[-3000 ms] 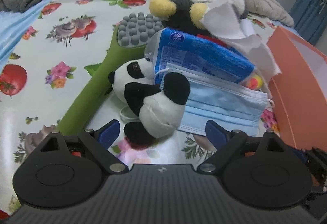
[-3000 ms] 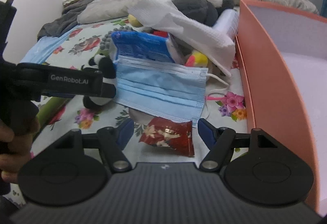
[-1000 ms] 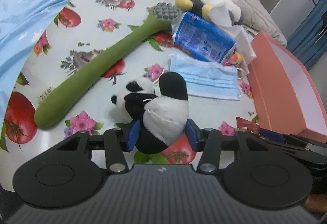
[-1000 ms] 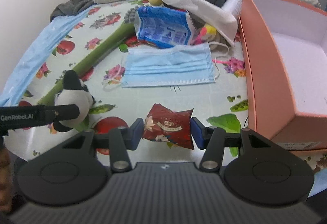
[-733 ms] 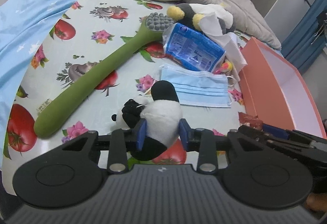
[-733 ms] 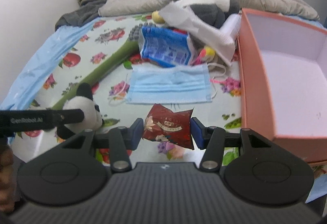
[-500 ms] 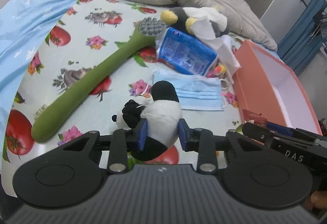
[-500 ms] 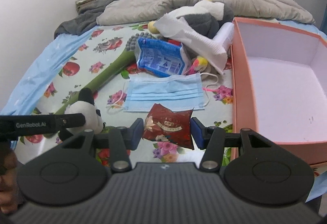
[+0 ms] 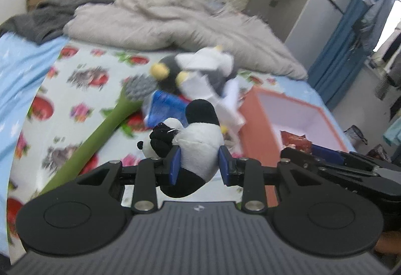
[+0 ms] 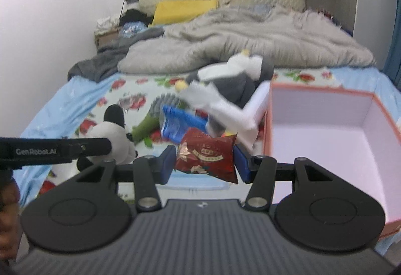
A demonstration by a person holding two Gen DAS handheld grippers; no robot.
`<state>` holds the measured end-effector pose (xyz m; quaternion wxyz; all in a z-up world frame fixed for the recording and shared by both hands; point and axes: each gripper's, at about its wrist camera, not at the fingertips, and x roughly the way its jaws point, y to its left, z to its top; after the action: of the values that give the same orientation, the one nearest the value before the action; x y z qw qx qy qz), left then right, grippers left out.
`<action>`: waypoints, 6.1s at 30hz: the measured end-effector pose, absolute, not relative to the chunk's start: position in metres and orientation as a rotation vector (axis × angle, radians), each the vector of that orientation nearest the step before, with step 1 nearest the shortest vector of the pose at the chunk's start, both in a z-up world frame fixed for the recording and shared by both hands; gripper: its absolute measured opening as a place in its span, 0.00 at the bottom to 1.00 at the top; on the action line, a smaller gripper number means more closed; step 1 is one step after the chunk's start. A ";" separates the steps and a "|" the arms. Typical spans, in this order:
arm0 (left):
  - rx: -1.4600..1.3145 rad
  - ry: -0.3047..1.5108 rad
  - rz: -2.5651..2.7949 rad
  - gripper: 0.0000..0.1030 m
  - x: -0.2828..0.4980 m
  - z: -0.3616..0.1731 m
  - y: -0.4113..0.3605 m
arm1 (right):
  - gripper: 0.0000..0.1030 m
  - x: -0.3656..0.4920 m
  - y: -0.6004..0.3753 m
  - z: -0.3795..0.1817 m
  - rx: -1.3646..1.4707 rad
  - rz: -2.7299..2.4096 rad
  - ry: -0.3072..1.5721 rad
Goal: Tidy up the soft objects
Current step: 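Carry both items over the pink box and open both tools to drop them, then withdraw both tools from the box back toward the remaining items, then grasp the blue face mask with the left tool while the right tool grasps the yellow bird toy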
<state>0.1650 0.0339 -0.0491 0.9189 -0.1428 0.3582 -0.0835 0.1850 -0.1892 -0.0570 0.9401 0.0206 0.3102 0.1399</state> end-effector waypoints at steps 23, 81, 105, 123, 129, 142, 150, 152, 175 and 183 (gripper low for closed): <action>-0.196 0.735 -0.472 0.36 0.260 0.046 -0.138 | 0.52 0.236 -0.325 -0.004 0.065 0.070 0.611; -0.116 0.694 -0.380 0.59 0.217 -0.019 -0.120 | 0.60 0.186 -0.334 -0.018 0.138 0.106 0.613; -0.140 0.667 -0.305 0.59 0.135 -0.032 -0.060 | 0.60 0.109 -0.256 -0.058 0.112 0.164 0.585; -0.196 0.775 -0.253 0.59 0.130 -0.091 -0.009 | 0.60 0.106 -0.207 -0.093 0.104 0.185 0.661; -0.202 0.807 -0.230 0.67 0.151 -0.111 0.012 | 0.59 0.127 -0.185 -0.104 0.105 0.201 0.682; -0.087 0.917 -0.218 0.79 0.217 -0.183 0.033 | 0.43 0.200 -0.152 -0.132 0.117 0.191 0.725; -0.002 0.938 -0.312 0.84 0.268 -0.209 0.025 | 0.43 0.262 -0.149 -0.153 0.147 0.113 0.742; 0.029 0.929 -0.341 0.86 0.282 -0.211 0.022 | 0.43 0.279 -0.150 -0.159 0.163 0.091 0.753; 0.329 0.955 -0.659 0.88 0.341 -0.241 -0.008 | 0.31 0.368 -0.165 -0.212 0.372 -0.035 0.885; 0.323 0.971 -0.635 0.60 0.329 -0.234 -0.009 | 0.30 0.361 -0.163 -0.205 0.361 -0.018 0.875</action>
<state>0.3292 -0.0085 -0.2343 0.8243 0.1518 0.4565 -0.2986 0.3614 -0.1635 -0.2045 0.8900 0.1740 0.4215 -0.0085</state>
